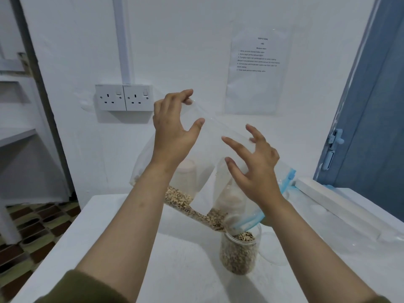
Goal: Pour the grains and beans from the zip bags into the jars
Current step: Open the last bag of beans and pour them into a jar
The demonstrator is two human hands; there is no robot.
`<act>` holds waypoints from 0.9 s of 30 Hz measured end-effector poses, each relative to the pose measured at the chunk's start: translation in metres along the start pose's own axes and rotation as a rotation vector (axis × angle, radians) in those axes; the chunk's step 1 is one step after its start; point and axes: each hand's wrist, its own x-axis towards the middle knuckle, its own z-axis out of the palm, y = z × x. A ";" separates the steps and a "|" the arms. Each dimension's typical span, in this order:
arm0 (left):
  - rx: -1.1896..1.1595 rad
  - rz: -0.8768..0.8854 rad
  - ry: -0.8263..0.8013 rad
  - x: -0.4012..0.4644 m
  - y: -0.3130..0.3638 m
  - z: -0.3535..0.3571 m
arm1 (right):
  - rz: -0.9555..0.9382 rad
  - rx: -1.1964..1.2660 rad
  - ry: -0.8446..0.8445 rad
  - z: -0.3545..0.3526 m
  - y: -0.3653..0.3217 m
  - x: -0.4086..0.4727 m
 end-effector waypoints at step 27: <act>0.017 0.036 -0.006 0.003 0.002 -0.001 | -0.053 0.074 -0.013 -0.002 0.002 0.009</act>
